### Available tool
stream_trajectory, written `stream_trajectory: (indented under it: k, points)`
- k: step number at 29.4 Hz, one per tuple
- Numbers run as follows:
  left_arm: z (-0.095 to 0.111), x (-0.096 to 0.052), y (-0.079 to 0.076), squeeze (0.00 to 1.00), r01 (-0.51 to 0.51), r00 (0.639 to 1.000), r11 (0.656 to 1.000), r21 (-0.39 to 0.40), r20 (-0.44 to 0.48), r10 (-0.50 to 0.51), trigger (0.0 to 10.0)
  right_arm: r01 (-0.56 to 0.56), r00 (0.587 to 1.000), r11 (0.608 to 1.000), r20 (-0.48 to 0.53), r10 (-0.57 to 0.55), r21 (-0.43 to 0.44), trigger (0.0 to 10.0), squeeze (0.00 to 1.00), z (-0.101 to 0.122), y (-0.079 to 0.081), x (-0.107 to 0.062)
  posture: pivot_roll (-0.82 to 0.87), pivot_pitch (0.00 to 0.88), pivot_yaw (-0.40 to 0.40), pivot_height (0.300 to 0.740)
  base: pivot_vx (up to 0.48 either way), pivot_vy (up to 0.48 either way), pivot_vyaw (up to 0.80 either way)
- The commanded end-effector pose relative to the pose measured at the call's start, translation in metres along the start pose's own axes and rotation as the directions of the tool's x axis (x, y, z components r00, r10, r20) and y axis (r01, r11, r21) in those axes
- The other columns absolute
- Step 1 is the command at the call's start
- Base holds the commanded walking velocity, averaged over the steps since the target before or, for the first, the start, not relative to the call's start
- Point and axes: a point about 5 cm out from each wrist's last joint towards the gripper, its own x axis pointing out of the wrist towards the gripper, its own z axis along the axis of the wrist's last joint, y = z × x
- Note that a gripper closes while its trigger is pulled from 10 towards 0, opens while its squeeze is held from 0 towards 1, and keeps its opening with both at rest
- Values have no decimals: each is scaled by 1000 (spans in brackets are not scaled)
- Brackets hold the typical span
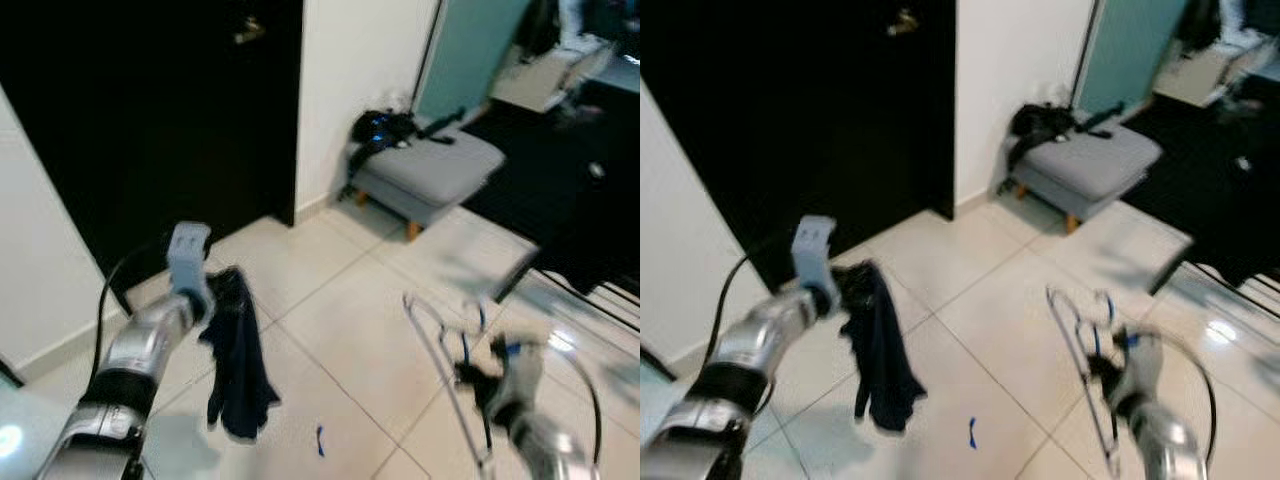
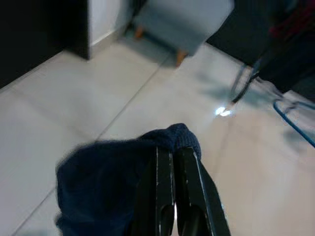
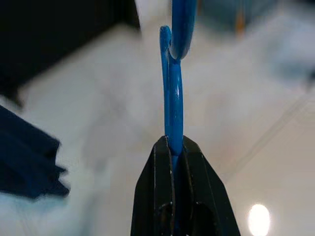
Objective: Hang hanger
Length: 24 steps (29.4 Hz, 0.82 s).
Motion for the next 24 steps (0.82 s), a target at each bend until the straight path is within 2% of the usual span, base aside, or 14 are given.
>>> stream_trajectory:
  k: [1, 2, 3, 5, 7, 8, 11, 12, 14, 16, 18, 20, 21, 24]
  points:
    - [-2, 3, -3, 0, -9, 999, 998, -68, -45, 6, 10000, -29, 999, 999, -35, 28, -44, 10000, 0, -1, 3, 0, 45, 66, -8, 740, 0, 0, -788]
    - [10, 9, -13, 0, 26, 998, 995, -100, -60, -32, 10000, -73, 997, 993, -11, 72, -88, 10000, 0, 15, 9, 5, 42, 64, -5, 740, 0, 0, 0]
    - [21, 13, -25, 0, 90, 992, 993, -79, -86, -96, 10000, -131, 991, 984, 11, 133, -122, 10000, 0, 30, 17, 9, 42, 64, -5, 740, 0, 0, 0]
    - [21, 13, -25, 0, 90, 992, 993, -79, -86, -96, 10000, -131, 991, 984, 11, 133, -122, 10000, 0, 30, 17, 9, 42, 64, -5, 740, 0, 0, 0]
    - [40, 17, -41, 0, 191, 972, 981, 22, -144, -186, 10000, -279, 957, 940, 27, 290, -194, 10000, 0, 55, 37, 9, 35, 60, 8, 740, 0, 0, 0]
    - [40, 17, -41, 0, 191, 972, 981, 22, -144, -186, 10000, -279, 957, 940, 27, 290, -194, 10000, 0, 55, 37, 9, 35, 60, 8, 740, 0, 0, 0]
    - [55, 19, -31, 0, 92, 982, 989, 113, -173, -72, 10000, -456, 881, 850, -3, 472, -262, 10000, 0, 74, 56, -6, 31, 61, 18, 740, 0, 0, 0]
    - [55, 19, -31, 0, 92, 982, 989, 113, -173, -72, 10000, -456, 881, 850, -3, 472, -262, 10000, 0, 74, 56, -6, 31, 61, 18, 740, 0, 0, 0]
    - [56, 18, -26, 0, 53, 981, 988, 148, -191, -24, 10000, -513, 849, 811, -25, 528, -281, 10000, 0, 83, 55, -20, 26, 62, 20, 740, 0, 0, 0]
    - [58, 18, -25, 0, 44, 980, 988, 146, -198, -14, 10000, -535, 836, 795, -43, 547, -288, 10000, 0, 87, 55, -26, 26, 62, 20, 740, 0, 0, 0]
    - [58, 18, -25, 0, 44, 980, 988, 146, -198, -14, 10000, -535, 836, 795, -43, 547, -288, 10000, 0, 87, 55, -26, 26, 62, 20, 740, 0, 0, 0]
    - [61, 17, -25, 0, 21, 980, 983, 185, -198, 17, 10000, -579, 808, 747, -109, 579, -327, 10000, 0, 98, 41, -48, 17, 61, 16, 740, 0, 0, 0]
    - [61, 17, -25, 0, 21, 980, 983, 185, -198, 17, 10000, -579, 808, 747, -109, 579, -327, 10000, 0, 98, 41, -48, 17, 61, 16, 740, 0, 0, 0]
    - [64, 16, -30, 0, 35, 977, 975, 219, -214, 13, 10000, -606, 791, 707, -181, 584, -366, 10000, 0, 114, 28, -71, 14, 55, 13, 740, 0, 0, 0]
